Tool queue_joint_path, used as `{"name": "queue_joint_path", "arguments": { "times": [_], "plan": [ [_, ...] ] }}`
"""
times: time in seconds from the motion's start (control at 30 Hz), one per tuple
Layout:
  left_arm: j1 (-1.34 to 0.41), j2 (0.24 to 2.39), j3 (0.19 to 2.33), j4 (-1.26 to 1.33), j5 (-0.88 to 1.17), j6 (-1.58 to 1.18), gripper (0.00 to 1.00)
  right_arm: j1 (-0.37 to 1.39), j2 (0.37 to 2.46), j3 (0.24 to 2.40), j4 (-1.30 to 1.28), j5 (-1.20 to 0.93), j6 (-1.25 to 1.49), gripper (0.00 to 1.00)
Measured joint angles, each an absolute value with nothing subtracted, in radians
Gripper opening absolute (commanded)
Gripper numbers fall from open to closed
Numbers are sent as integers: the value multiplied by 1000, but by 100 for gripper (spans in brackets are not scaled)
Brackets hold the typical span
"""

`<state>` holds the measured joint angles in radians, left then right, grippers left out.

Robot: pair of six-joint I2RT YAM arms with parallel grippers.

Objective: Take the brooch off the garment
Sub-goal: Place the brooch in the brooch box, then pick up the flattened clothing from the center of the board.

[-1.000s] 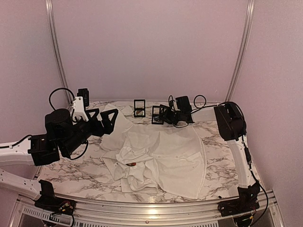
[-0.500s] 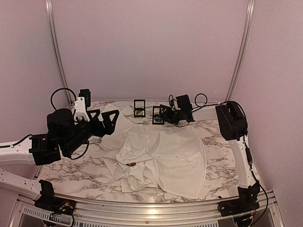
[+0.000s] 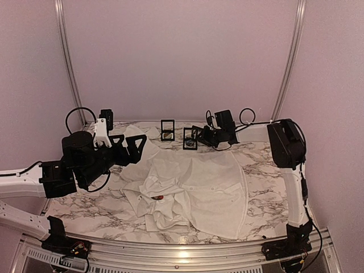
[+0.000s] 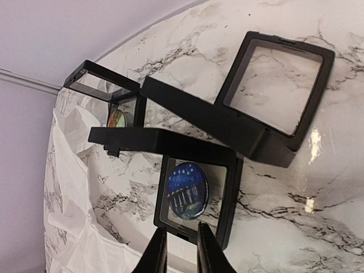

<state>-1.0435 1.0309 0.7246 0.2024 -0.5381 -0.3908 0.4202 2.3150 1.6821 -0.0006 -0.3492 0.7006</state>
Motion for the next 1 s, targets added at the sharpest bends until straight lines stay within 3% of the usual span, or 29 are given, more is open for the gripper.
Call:
{"name": "queue_joint_path", "arguments": {
  "times": [0.2, 0.4, 0.6, 1.0],
  "plan": [
    [-1024, 1048, 725, 192, -523, -444, 99, 430, 2221, 1558, -11, -348, 669, 19],
    [-978, 1056, 724, 141, -487, -537, 99, 486, 2069, 1466, -37, -320, 569, 28],
    [-909, 1035, 649, 113, -426, -641, 99, 608, 1913, 1403, -68, -295, 418, 39],
    [-818, 976, 553, 60, -365, -781, 99, 867, 1823, 1370, -182, -231, 176, 44]
  ]
}}
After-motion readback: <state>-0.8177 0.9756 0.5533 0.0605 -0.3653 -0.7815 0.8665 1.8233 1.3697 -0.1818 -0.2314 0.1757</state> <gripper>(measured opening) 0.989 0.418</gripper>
